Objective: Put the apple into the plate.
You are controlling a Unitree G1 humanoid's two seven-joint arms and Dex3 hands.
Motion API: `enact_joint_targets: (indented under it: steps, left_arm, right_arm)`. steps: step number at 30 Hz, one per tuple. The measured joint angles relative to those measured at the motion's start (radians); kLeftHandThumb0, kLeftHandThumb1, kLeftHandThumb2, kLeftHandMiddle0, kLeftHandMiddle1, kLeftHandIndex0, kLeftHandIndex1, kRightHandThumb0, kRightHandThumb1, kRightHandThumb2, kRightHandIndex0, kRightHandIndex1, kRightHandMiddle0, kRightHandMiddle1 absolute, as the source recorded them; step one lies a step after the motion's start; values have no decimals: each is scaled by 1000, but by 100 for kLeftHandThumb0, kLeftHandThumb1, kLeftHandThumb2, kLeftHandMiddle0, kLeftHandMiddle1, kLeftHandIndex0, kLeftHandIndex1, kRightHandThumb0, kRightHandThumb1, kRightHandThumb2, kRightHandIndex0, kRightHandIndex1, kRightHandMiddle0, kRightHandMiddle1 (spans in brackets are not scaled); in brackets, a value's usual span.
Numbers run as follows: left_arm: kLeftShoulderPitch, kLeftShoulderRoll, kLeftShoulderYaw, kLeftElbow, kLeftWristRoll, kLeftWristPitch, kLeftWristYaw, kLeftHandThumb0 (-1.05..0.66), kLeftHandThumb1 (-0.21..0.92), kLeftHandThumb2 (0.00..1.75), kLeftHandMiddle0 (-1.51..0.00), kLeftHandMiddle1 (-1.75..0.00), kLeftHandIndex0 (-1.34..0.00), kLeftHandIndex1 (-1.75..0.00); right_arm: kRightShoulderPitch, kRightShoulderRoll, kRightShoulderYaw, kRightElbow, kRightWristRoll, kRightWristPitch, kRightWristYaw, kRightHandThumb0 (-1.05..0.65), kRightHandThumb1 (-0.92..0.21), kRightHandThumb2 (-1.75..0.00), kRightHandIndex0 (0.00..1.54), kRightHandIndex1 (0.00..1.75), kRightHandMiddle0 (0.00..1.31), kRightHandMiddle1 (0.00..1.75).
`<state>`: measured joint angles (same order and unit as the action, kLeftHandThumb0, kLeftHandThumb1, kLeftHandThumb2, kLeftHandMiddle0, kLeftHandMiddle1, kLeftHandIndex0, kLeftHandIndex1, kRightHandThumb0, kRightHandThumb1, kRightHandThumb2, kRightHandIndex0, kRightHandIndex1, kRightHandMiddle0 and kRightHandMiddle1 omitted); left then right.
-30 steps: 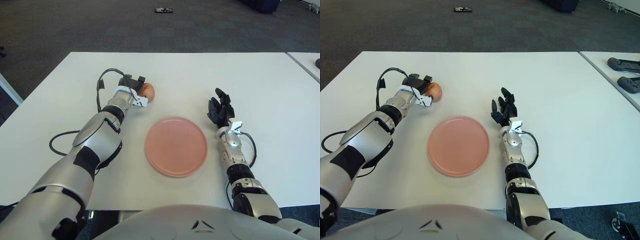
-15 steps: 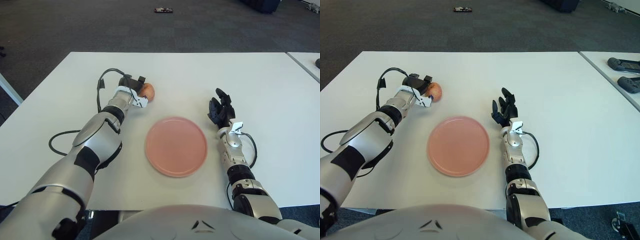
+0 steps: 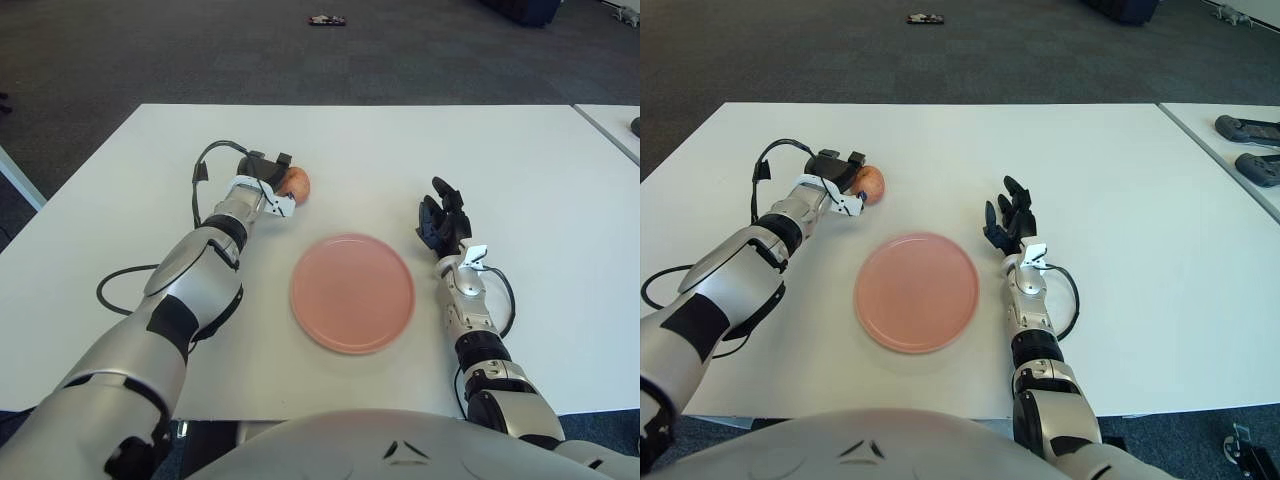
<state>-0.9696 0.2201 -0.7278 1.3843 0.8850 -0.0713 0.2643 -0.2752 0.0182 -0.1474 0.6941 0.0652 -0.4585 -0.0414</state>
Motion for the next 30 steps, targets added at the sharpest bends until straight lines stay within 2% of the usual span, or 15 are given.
enact_joint_targets:
  steps: [6,10,20,27,30]
  left_arm:
    - [6,-5,39,0,-38,-30,11,-91,92,31,-36,-11,0,-86]
    - [18,-13,106,0,-107,-70,0,-92,92,31,-34,-9,0,-80]
    - [40,-26,282,-6,-282,-173,-50,-91,92,24,-30,-6,0,-78]
    - [40,-42,366,-10,-358,-186,-93,-91,92,21,-27,-4,0,-74]
    - [43,-50,379,-10,-369,-184,-103,-91,92,21,-27,-4,0,-73]
  right_arm:
    - [0,-1,1,2,-1,-1,-2,-51,-74,-72,19,33,0,61]
    - [0,-1,0,4,-2,-4,-4,-50,-73,-72,19,33,0,63]
    - [-3,-5,0,18,-4,-8,-11,-50,-73,-74,19,34,0,64]
    - [-8,-7,-4,31,-4,-20,-18,-50,-72,-74,19,34,0,66]
    - [-8,-8,-4,33,-5,-23,-23,-50,-71,-75,19,34,0,68]
